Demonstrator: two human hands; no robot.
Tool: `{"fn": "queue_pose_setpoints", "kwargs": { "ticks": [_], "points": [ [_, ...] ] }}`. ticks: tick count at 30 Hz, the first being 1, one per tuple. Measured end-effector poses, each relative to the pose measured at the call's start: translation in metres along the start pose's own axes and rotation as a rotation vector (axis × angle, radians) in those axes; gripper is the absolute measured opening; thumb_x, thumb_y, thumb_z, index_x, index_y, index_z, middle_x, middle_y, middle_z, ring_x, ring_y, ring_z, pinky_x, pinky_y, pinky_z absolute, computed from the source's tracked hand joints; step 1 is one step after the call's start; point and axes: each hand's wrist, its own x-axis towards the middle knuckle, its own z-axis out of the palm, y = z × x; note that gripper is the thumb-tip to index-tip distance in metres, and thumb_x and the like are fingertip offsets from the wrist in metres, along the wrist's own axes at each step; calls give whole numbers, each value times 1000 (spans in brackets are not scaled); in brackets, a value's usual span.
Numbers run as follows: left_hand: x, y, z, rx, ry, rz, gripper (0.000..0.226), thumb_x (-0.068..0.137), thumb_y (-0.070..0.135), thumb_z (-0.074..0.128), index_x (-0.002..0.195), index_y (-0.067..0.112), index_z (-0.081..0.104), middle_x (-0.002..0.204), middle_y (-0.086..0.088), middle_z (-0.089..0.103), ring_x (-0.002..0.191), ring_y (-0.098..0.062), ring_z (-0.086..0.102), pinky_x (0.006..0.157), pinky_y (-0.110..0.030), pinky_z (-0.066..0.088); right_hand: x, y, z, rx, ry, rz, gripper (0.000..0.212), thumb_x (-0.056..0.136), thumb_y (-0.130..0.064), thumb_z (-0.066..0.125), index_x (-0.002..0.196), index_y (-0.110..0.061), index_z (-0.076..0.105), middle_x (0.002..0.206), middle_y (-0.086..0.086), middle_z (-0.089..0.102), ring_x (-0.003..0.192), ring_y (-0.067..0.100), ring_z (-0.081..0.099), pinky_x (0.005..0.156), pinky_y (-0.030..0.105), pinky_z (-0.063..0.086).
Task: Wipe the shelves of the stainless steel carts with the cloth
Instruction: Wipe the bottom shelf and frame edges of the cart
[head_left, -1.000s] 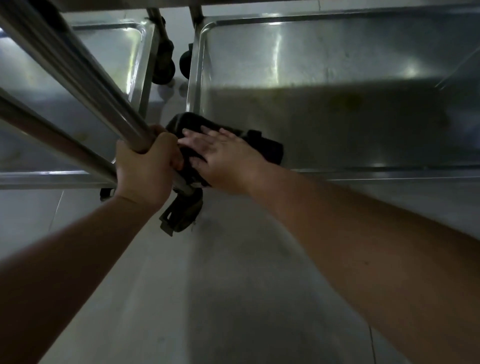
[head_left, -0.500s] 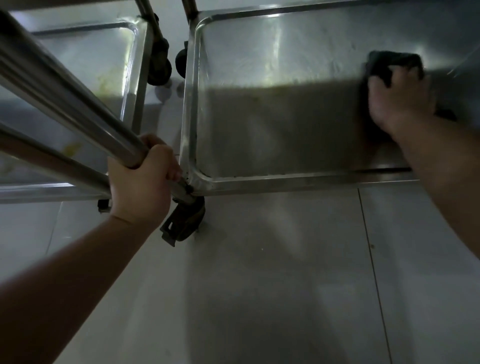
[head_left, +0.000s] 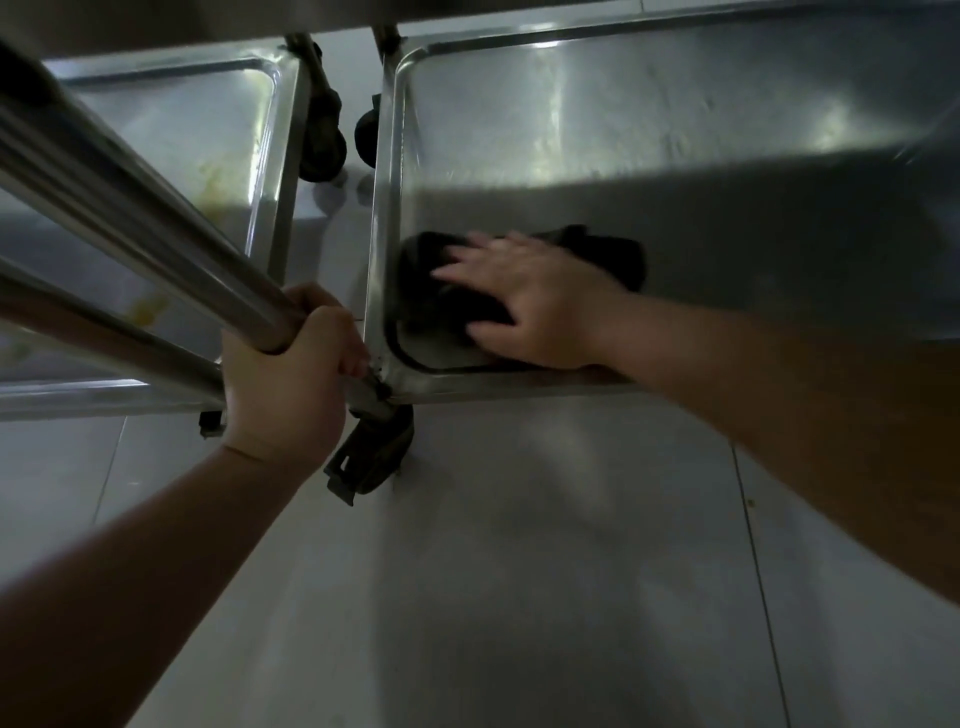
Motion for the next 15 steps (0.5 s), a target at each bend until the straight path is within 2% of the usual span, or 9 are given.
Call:
{"fn": "queue_pose_setpoints", "kwargs": {
  "ticks": [2, 5, 7, 9, 11, 15],
  "points": [
    [0, 1, 0, 18, 3, 6, 22, 73, 21, 57, 52, 29, 56, 50, 4, 46, 52, -26, 44, 59, -37, 41, -26, 51, -16, 29, 106, 153, 73, 91, -57, 49, 158, -29, 41, 166, 3, 39, 155, 22, 30, 128, 41, 21],
    [-1, 1, 0, 20, 4, 14, 22, 73, 21, 57, 52, 29, 55, 49, 4, 47, 52, -24, 46, 59, -35, 44, -54, 126, -40, 67, 300, 542, 66, 99, -51, 53, 157, -23, 42, 162, 12, 41, 148, 34, 39, 124, 44, 28],
    [-2, 1, 0, 22, -4, 11, 23, 73, 22, 57, 52, 29, 55, 50, 5, 47, 52, -23, 47, 59, -33, 45, -54, 153, -46, 69, 390, 844, 66, 99, -53, 49, 158, -23, 39, 162, 12, 40, 147, 38, 39, 122, 50, 30],
    [-3, 2, 0, 20, -5, 16, 22, 72, 22, 57, 51, 29, 54, 50, 5, 47, 52, -23, 47, 59, -32, 46, -38, 156, -48, 55, 397, 1006, 72, 97, -57, 41, 160, -23, 34, 166, 11, 34, 150, 38, 32, 123, 54, 26],
    [-4, 5, 1, 2, -3, 7, 21, 71, 23, 57, 51, 28, 53, 50, 3, 47, 52, -22, 46, 58, -30, 46, -12, 142, -49, 62, 353, 970, 75, 98, -57, 38, 163, -21, 28, 170, 11, 26, 154, 38, 25, 125, 54, 21],
    [-5, 8, 2, -9, 8, -12, 17, 68, 23, 58, 52, 22, 52, 50, 1, 46, 53, -23, 46, 58, -32, 45, 63, 84, -47, 33, 212, 655, 71, 101, -54, 38, 163, -20, 28, 171, 11, 24, 156, 35, 22, 126, 50, 19]
  ]
}}
